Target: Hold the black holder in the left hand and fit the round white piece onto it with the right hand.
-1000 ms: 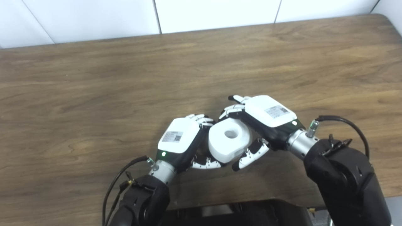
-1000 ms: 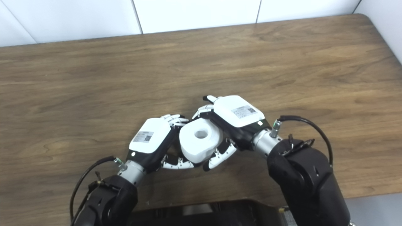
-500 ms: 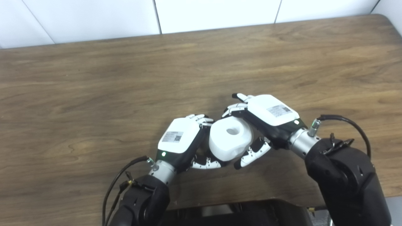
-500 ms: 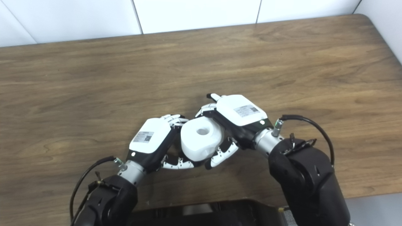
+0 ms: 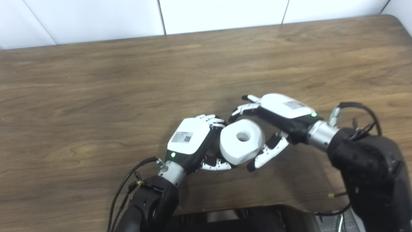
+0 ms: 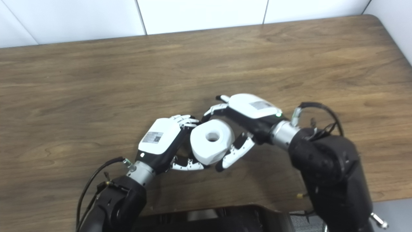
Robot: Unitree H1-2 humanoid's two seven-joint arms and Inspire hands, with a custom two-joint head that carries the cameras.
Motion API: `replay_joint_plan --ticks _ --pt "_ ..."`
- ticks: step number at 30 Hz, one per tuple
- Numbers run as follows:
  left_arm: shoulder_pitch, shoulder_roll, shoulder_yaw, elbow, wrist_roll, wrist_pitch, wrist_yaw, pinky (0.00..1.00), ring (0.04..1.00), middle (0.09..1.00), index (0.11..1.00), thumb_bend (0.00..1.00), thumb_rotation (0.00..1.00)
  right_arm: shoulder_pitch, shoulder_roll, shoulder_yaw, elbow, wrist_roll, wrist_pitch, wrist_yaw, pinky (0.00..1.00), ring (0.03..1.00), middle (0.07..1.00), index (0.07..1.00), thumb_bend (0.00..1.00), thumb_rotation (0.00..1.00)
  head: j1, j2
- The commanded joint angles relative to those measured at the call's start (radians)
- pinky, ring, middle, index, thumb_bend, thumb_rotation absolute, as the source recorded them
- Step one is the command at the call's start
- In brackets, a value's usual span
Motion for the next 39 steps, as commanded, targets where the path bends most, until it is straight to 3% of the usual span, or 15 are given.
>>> replay_joint_plan --ticks 1,20,32,39 --pt "0.019 0.004 -0.019 0.058 0.012 0.014 -0.036 0.84 0.855 0.774 0.486 0.52 0.04 -0.033 -0.012 -0.010 -0.037 0.014 0.016 0.001 0.95 0.997 0.887 0.785 1.00 0.34 0.000 -0.001" --pt "0.014 0.001 -0.016 0.072 0.013 0.021 -0.047 0.85 0.858 0.779 0.487 0.52 0.04 -0.086 -0.034 -0.052 -0.063 0.021 0.046 0.009 0.86 0.979 0.885 0.800 1.00 0.38 0.011 -0.014" --pt "0.019 0.009 -0.014 0.068 0.022 0.021 -0.045 0.85 0.851 0.772 0.487 0.52 0.05 -0.123 -0.041 -0.150 -0.111 0.016 0.048 0.106 0.92 0.998 0.903 0.835 1.00 0.40 0.014 -0.016" --pt "0.028 0.022 -0.005 0.053 0.025 0.028 -0.052 0.84 0.850 0.777 0.489 0.52 0.05 -0.125 -0.041 -0.157 -0.116 0.003 0.048 0.120 0.91 1.000 0.909 0.836 1.00 0.40 0.029 -0.012"
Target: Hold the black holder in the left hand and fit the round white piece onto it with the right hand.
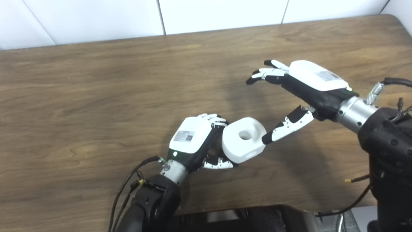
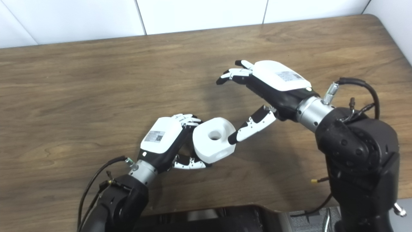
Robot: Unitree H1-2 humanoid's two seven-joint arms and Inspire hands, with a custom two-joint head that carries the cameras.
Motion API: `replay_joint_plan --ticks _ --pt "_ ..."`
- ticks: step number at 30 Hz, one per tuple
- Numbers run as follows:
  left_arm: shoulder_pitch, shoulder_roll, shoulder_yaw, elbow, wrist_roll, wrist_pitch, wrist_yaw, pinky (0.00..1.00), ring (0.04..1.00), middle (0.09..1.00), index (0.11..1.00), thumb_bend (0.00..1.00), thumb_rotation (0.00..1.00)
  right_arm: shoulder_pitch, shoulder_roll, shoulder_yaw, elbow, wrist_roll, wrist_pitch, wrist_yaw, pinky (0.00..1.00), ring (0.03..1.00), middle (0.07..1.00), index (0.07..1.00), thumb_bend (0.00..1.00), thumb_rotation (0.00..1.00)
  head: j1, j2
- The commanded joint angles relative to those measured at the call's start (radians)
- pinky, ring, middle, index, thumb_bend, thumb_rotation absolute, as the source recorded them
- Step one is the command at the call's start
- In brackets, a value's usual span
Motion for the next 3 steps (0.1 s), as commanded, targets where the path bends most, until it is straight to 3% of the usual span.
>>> replay_joint_plan --ticks 1,3 --pt "0.034 0.025 -0.001 0.028 0.022 0.045 -0.079 0.85 0.852 0.780 0.491 0.52 0.06 -0.030 -0.006 -0.010 -0.032 -0.007 0.005 0.062 0.91 1.000 0.910 0.835 1.00 0.40 0.000 0.001" --pt "0.038 0.020 0.011 0.003 0.015 0.069 -0.111 0.86 0.857 0.786 0.494 0.52 0.07 -0.030 -0.001 -0.011 -0.032 -0.012 0.005 0.064 0.90 1.000 0.907 0.833 1.00 0.40 -0.001 0.002"
